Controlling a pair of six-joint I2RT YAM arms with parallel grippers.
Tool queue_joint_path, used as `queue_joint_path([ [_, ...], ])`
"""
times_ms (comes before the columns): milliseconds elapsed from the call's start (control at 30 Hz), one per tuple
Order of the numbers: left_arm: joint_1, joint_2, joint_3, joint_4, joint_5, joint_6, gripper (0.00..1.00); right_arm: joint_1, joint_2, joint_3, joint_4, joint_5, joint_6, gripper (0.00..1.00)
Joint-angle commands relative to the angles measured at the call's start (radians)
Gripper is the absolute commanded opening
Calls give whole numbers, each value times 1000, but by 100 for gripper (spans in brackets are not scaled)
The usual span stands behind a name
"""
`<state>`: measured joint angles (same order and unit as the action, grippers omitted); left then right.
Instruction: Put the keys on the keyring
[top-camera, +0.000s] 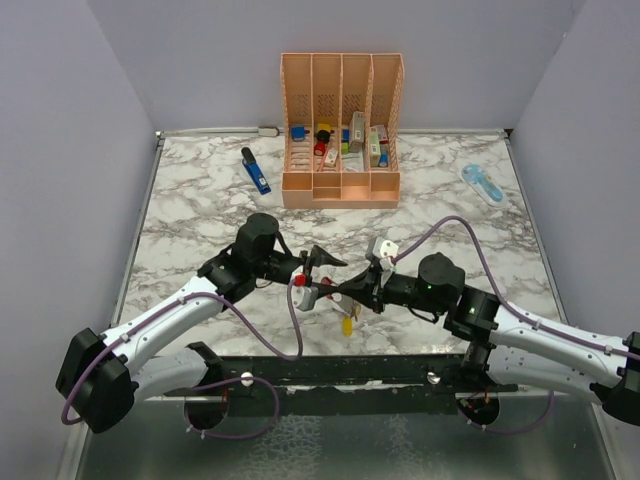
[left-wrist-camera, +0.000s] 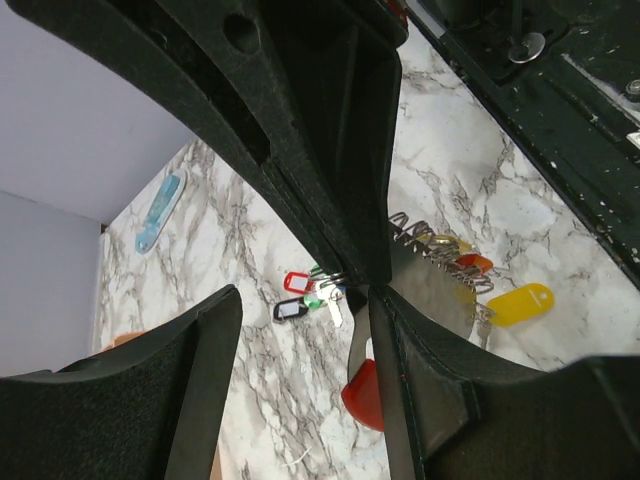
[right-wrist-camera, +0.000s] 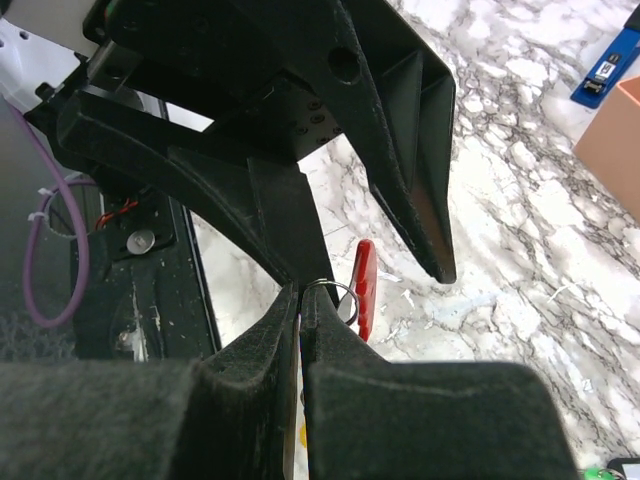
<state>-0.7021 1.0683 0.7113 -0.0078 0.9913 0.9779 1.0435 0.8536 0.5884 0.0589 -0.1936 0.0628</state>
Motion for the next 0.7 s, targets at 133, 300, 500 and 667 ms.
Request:
queue_joint_path([
  [133, -1, 3, 15, -60, 164, 44, 54, 4, 8, 35, 30, -41, 14, 1],
  [300, -2, 2, 16, -104, 199, 72, 51, 4, 6, 35, 40, -43, 13, 1],
  [500, -1, 15, 14, -117, 199, 108, 45, 3, 12, 35, 49, -51, 17, 1],
  [667, -2, 27, 17, -101, 200, 111, 36, 4, 12, 36, 47, -53, 19, 1],
])
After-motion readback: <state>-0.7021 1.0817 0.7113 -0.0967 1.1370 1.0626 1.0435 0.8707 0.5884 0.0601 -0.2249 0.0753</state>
